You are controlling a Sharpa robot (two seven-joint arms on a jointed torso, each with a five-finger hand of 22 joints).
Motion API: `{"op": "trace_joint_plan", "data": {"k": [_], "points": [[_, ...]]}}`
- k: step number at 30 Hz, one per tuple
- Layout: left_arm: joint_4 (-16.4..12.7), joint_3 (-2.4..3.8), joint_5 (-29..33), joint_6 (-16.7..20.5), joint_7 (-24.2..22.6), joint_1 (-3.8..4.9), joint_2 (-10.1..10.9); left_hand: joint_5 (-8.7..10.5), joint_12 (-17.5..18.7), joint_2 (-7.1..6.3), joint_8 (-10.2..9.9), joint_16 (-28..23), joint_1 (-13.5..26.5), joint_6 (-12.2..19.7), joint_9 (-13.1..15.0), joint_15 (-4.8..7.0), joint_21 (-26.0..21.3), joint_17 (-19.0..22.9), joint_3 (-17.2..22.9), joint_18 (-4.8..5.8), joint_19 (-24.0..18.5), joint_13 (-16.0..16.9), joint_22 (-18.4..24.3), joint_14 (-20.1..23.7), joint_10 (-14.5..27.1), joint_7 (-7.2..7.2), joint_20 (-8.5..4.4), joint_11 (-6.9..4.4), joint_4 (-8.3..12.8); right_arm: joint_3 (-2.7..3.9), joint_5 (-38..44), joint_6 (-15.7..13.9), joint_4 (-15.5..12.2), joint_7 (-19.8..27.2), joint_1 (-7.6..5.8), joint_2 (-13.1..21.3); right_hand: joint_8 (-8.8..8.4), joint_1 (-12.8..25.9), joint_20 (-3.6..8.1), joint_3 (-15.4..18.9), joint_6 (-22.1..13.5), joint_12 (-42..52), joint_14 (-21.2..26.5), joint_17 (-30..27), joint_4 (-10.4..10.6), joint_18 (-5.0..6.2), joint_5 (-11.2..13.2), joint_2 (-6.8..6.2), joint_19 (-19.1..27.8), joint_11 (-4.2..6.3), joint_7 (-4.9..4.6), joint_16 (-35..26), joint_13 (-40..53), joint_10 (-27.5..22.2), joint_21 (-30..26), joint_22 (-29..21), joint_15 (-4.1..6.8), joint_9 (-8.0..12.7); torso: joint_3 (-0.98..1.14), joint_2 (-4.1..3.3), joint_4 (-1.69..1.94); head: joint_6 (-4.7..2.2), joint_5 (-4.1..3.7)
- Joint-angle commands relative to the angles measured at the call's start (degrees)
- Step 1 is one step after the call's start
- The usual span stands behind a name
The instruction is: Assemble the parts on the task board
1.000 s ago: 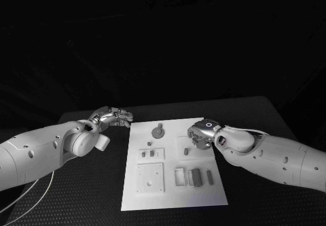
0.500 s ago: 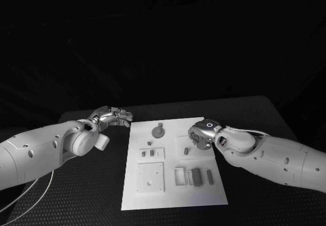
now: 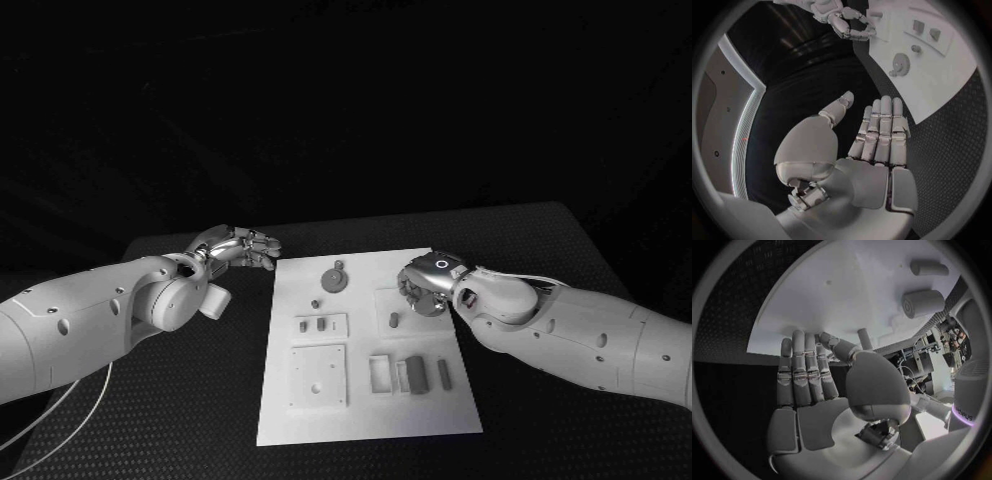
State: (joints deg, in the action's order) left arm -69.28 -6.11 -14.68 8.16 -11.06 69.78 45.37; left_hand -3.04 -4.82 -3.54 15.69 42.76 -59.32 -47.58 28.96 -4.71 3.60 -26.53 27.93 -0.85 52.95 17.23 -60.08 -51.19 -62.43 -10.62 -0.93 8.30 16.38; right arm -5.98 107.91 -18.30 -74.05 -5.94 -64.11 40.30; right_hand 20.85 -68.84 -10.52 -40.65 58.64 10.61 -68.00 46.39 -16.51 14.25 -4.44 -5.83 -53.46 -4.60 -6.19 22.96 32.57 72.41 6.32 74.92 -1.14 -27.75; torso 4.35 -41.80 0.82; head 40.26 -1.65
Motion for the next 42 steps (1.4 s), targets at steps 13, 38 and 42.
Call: {"op": "trace_joint_plan", "data": {"k": [13,38,42], "points": [[0.13,0.04,-0.43,-0.73,0.00,0.07,-0.17,0.04,-0.37,-0.05,0.22,-0.42,0.03,-0.19,-0.09,0.02,0.29,-0.18,-0.34,-0.13,0.27,-0.09,0.14,-0.23,0.11,-0.27,0.00,0.03,-0.09,-0.57,0.50,1.17,0.23,-0.06,0.90,-0.08,0.49,-0.76,0.21,0.09,0.74,0.09,-0.69,0.55,-0.20,0.75,-0.14,1.08,-0.74,0.33,0.11,0.42,-22.35,0.79,0.36,1.32,0.29,-0.25,-0.07,0.00,0.08,-0.09,-0.01],[0.23,0.04,-0.44,-0.72,0.13,0.07,-0.21,0.02,-0.32,-0.15,0.14,-0.59,-0.15,0.04,-0.17,0.02,0.26,-0.34,-0.31,-0.10,0.30,-0.20,0.34,-0.25,0.37,-0.36,0.00,0.13,-0.10,0.42,-2.09,2.52,-1.98,0.49,-0.13,1.34,0.53,-0.62,0.26,0.25,0.94,0.04,-0.86,0.92,-0.17,0.74,-0.12,0.99,-0.97,0.42,0.19,0.43,-22.11,0.99,0.42,1.31,0.39,-0.41,-0.01,-0.01,0.02,-0.20,0.03],[0.19,0.04,-0.44,-0.65,0.21,0.07,-0.15,0.02,-0.31,-0.17,0.13,-0.61,-0.14,0.07,-0.18,0.02,0.25,-0.37,-0.32,-0.09,0.30,-0.21,0.37,-0.25,0.40,-0.38,0.00,0.15,-0.11,0.42,-3.17,4.99,-1.30,0.34,-0.37,1.23,-0.74,0.25,0.00,0.60,-1.03,-1.45,1.22,0.87,-0.07,0.36,-0.15,-0.15,0.62,-0.65,-0.68,-1.05,-22.41,-1.09,-0.30,1.32,-0.55,-0.13,-0.01,-0.02,-0.03,-0.20,0.03]]}}
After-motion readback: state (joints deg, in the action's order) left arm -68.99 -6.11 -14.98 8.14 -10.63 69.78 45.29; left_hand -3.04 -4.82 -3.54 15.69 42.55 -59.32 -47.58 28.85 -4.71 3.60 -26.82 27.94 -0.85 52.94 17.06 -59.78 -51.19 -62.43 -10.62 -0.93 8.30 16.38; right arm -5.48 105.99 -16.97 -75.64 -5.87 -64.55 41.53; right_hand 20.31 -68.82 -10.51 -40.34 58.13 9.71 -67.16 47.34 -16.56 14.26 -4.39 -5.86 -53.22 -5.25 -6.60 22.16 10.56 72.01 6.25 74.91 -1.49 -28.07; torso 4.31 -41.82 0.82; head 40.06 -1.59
